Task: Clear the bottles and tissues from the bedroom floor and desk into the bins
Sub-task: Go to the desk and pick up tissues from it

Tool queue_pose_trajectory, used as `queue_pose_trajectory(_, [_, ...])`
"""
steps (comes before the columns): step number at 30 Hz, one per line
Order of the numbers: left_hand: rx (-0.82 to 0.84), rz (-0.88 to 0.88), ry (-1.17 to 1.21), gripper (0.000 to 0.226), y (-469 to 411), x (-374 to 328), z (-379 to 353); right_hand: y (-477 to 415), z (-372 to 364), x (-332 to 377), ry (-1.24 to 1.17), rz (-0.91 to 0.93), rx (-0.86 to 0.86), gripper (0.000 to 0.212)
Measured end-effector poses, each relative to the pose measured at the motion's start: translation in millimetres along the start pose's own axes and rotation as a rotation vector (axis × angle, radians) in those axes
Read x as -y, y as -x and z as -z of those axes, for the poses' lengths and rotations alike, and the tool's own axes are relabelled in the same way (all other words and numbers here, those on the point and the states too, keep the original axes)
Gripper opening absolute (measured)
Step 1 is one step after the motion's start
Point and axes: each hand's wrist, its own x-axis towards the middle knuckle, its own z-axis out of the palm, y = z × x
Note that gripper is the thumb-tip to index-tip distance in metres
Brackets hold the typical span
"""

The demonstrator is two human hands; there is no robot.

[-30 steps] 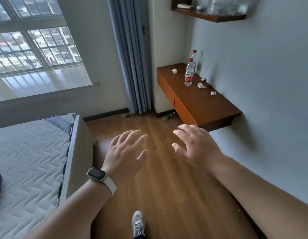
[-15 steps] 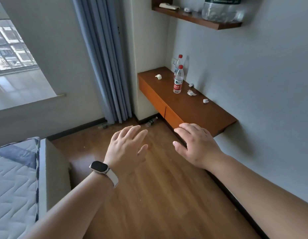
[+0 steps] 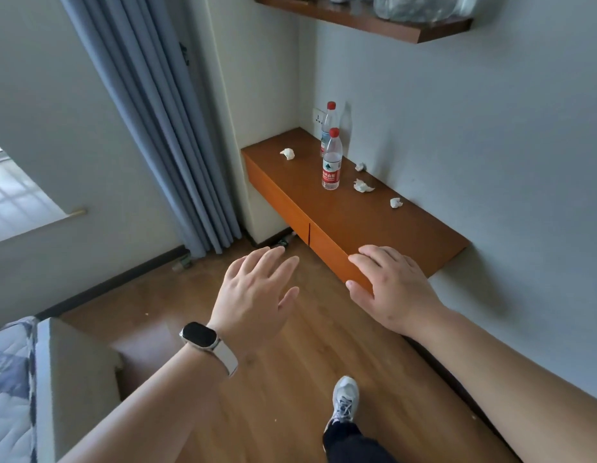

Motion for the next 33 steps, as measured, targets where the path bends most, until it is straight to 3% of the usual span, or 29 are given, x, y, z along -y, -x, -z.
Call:
queue_pose_trajectory(10, [0.198,-0.041,-0.045,0.046,-185,-14,-77,-128,-25,-133,-0.02,-0.017,0.07,0.05])
queue_pose_trajectory(16, [0.222,-0.11,-0.06,0.045,-264,-49,-105,-161,-22,-199,0.033,-0.025,0.094,0.047])
queue_pose_trajectory(21, [0.296,-0.169,-0.086,0.049,-304,-61,-122,-168,-23,-228,0.022,-0.112,0.074,0.047])
queue_pose_trajectory(33, [0.468,-0.198,-0.047,0.048,-367,-51,-200,-191,-70,-265,-0.016,-0.266,0.236,0.048])
